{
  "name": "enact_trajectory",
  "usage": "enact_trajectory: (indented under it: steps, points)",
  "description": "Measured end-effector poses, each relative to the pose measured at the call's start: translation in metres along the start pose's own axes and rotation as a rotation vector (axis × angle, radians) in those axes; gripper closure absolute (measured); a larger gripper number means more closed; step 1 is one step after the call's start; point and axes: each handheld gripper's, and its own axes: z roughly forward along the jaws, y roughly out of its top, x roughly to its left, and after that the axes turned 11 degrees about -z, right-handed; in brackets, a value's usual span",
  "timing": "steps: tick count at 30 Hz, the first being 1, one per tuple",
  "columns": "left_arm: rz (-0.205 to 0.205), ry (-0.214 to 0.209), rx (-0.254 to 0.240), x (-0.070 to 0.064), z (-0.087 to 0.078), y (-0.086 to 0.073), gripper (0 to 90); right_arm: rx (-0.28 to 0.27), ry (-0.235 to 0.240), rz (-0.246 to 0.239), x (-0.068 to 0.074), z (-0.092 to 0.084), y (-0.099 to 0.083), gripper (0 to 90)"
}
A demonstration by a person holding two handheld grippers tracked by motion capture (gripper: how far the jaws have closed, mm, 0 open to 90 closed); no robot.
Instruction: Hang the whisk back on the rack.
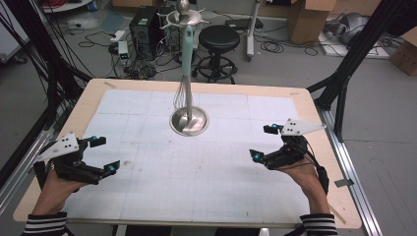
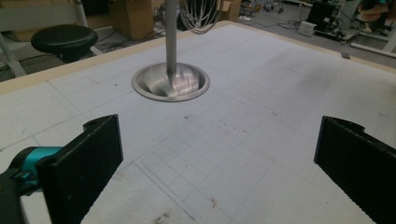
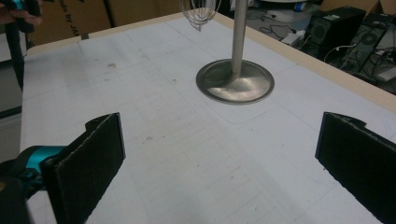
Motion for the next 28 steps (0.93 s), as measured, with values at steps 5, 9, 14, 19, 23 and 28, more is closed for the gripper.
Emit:
enact_trajectory:
  steps: [5,9,14,19,23,28]
  points:
    - [0.002,0.003,0.002,0.0,0.0,0.0,1.7,-0.014,-0.002,0.013,0.009,-0.004,-0.025,0.4]
    - [0.001,0.004,0.005,0.0,0.0,-0.001,1.7,-0.021,-0.021,0.016,0.015,-0.007,-0.043,0.4]
    - [0.009,0.004,0.014,-0.001,0.001,-0.002,1.7,-0.039,-0.038,0.038,0.017,-0.009,-0.06,0.4]
    - [0.005,0.004,0.02,-0.001,0.003,-0.003,1.7,-0.044,-0.043,0.048,0.016,-0.01,-0.065,0.4]
    - [0.006,0.002,0.018,-0.002,0.002,-0.003,1.7,-0.046,-0.042,0.05,0.018,-0.012,-0.064,0.4]
    - [0.006,0.0,0.017,-0.002,0.002,-0.004,1.7,-0.048,-0.046,0.046,0.019,-0.011,-0.063,0.4]
